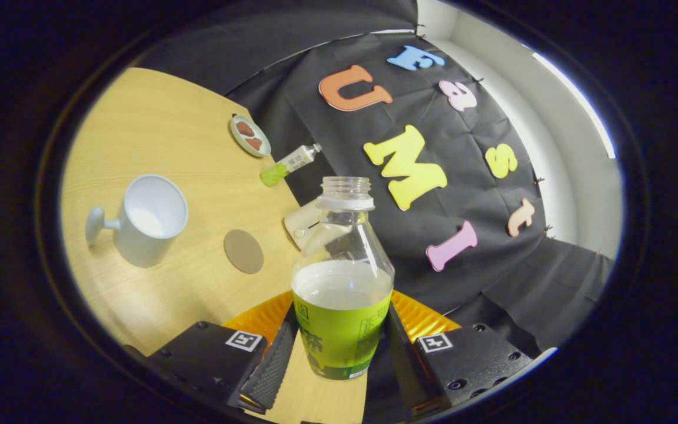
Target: Take the bottle from table, then pour the juice into the cup, finally place the bottle on the coaster
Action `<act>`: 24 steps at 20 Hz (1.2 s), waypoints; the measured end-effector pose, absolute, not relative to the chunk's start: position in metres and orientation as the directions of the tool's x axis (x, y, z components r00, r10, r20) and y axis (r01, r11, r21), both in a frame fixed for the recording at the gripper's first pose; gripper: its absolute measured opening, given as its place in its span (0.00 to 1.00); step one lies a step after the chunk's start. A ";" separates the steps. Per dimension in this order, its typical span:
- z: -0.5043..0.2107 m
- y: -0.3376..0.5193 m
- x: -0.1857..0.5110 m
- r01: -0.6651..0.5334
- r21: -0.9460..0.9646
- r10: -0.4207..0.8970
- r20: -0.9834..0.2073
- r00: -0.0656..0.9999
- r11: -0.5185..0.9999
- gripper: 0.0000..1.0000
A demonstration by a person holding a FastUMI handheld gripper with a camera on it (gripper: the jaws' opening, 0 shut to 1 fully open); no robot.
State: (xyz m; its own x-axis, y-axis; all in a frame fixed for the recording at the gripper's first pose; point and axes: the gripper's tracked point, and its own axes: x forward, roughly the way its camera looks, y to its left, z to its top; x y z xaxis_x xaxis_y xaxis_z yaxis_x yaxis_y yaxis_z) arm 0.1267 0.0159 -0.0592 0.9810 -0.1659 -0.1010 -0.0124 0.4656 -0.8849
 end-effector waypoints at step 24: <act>-0.059 0.043 0.146 0.065 -0.977 -0.137 0.093 0.986 -0.201 0.82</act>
State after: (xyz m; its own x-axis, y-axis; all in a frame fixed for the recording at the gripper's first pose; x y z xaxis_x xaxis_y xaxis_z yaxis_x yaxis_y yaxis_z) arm 0.1461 0.0431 -0.0595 0.9862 -0.1369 0.0935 0.0647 -0.2013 -0.9774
